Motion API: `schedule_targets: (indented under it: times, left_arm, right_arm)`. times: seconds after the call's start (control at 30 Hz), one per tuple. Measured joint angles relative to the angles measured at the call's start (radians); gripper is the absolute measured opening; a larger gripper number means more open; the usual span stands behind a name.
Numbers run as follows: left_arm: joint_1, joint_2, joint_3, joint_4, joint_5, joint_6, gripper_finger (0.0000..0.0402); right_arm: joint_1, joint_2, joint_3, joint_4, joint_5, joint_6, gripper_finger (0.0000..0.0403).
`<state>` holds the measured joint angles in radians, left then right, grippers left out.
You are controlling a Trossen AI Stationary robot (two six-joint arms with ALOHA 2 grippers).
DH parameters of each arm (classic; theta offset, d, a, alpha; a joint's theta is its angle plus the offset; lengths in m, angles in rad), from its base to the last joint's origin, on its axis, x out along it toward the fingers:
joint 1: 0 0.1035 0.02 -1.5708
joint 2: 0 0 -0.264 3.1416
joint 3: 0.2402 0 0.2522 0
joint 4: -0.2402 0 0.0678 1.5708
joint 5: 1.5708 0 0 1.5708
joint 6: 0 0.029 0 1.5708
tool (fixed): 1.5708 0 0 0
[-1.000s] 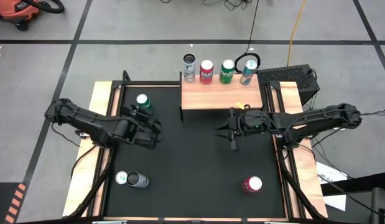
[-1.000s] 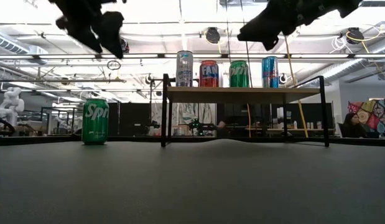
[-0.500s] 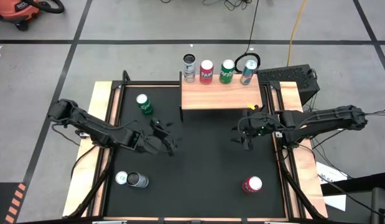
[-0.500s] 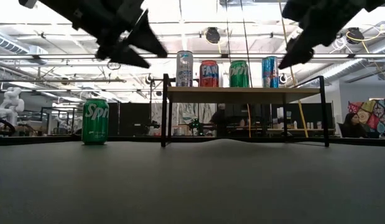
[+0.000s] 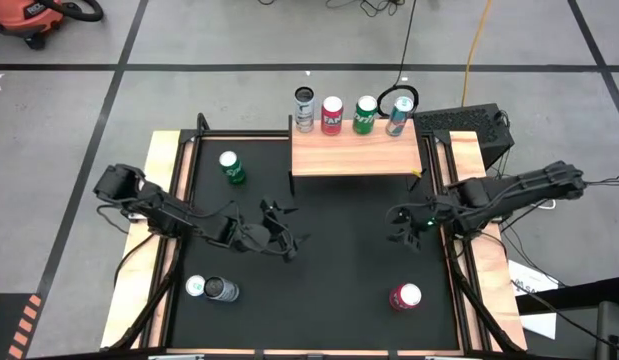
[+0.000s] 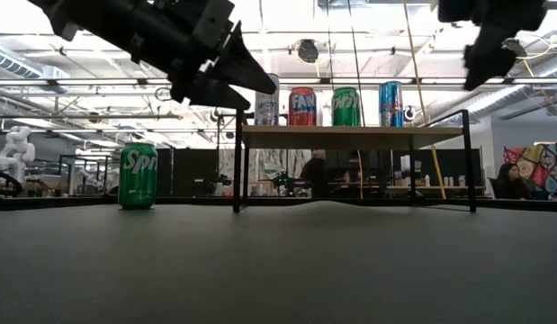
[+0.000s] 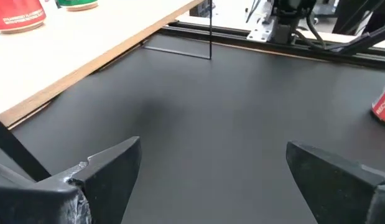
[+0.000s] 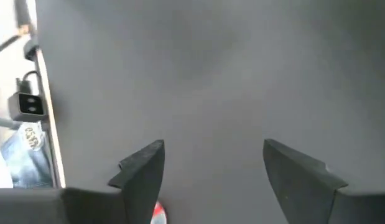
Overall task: Place canned beverage on shelf
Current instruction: Put the black soda can on the shelf aligned with the other black soda can
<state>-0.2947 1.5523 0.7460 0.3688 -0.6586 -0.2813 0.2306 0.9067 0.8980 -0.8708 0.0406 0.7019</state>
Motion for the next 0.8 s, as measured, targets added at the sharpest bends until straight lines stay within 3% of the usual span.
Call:
schedule_targets:
  times: [0.17, 0.33, 0.6, 0.8]
  left_arm:
    - [0.0, 0.032, 0.0, 0.06, 0.0, 0.004, 0.0393]
    - [0.0, 0.04, 0.0, 0.062, 0.0, 0.006, 0.0393]
    - [0.0, 0.04, 0.0, 0.06, 0.001, 0.008, 0.0393]
    - [0.013, 0.04, 0.0, 0.06, 0.064, 0.041, 0.0393]
  right_arm:
    - [0.102, 0.046, 0.105, -0.206, 0.057, 0.201, 0.0244]
    - [0.221, 0.128, 0.186, -0.254, 0.059, 0.373, 0.0236]
    - [0.404, 0.301, 0.26, -0.282, -0.086, 0.633, 0.0228]
    - [0.492, 0.376, 0.298, -0.256, -0.148, 0.7, 0.0228]
